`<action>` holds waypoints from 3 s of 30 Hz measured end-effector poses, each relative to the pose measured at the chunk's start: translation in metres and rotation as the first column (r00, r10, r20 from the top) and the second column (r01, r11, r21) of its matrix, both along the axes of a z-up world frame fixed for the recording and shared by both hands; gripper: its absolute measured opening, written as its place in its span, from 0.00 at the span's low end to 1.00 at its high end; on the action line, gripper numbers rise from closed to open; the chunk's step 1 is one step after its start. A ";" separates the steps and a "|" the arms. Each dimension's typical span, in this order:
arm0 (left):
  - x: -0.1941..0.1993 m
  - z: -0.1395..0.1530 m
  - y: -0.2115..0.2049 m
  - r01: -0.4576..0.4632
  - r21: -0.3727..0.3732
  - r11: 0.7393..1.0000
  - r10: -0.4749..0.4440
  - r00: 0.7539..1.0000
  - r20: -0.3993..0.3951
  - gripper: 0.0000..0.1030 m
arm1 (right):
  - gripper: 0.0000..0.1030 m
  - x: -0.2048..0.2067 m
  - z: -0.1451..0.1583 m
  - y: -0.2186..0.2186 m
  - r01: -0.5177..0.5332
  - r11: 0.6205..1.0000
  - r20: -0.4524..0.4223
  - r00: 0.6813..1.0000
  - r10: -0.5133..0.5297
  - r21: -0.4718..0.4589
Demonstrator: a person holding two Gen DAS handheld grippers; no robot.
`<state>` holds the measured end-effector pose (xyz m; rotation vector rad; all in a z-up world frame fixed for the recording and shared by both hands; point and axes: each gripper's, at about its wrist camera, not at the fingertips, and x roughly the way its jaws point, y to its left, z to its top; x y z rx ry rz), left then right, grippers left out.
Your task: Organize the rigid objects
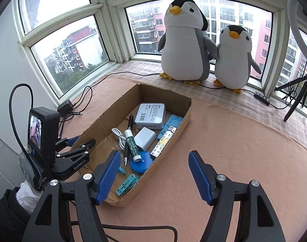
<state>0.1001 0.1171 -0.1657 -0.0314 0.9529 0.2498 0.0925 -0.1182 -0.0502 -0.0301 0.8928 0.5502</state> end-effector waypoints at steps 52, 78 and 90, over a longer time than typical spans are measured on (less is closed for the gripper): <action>-0.103 0.162 -0.047 0.028 0.023 0.999 -0.033 0.963 0.269 0.99 | 0.90 -0.087 0.074 -0.026 0.113 0.990 0.193 0.973 -0.127 0.083; -0.100 0.159 -0.045 0.015 0.019 1.000 -0.020 0.965 0.260 0.99 | 0.90 -0.080 0.070 -0.033 0.136 0.986 0.167 0.974 -0.151 0.097; -0.098 0.158 -0.047 0.013 0.018 1.000 -0.017 0.965 0.261 0.99 | 0.91 -0.077 0.068 -0.034 0.142 0.985 0.158 0.975 -0.155 0.095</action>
